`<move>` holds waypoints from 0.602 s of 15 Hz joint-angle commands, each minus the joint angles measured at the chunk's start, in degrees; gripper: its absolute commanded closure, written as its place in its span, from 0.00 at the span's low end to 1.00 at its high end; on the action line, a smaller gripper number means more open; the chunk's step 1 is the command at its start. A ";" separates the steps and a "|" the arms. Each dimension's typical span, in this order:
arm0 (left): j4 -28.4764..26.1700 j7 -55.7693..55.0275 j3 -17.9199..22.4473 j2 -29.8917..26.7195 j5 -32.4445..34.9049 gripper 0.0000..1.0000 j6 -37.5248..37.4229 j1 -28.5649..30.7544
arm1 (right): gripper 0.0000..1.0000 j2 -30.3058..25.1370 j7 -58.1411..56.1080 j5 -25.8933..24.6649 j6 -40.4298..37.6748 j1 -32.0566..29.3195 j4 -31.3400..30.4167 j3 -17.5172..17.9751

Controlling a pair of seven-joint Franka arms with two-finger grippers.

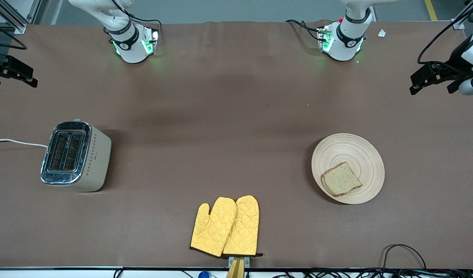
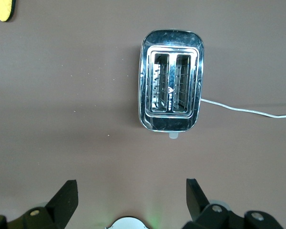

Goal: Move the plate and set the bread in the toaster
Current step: 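Move the left gripper down toward the wooden plate's rim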

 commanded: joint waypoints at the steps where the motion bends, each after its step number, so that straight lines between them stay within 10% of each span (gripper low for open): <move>1: 1.61 0.55 0.05 0.54 0.03 0.00 -1.30 -0.01 | 0.00 -1.03 -3.05 -0.87 0.88 -0.95 -0.77 0.18; 9: 3.54 0.64 1.02 2.12 -0.06 0.00 -1.30 0.25 | 0.00 -1.30 -6.40 -0.70 0.27 -2.62 -5.85 0.01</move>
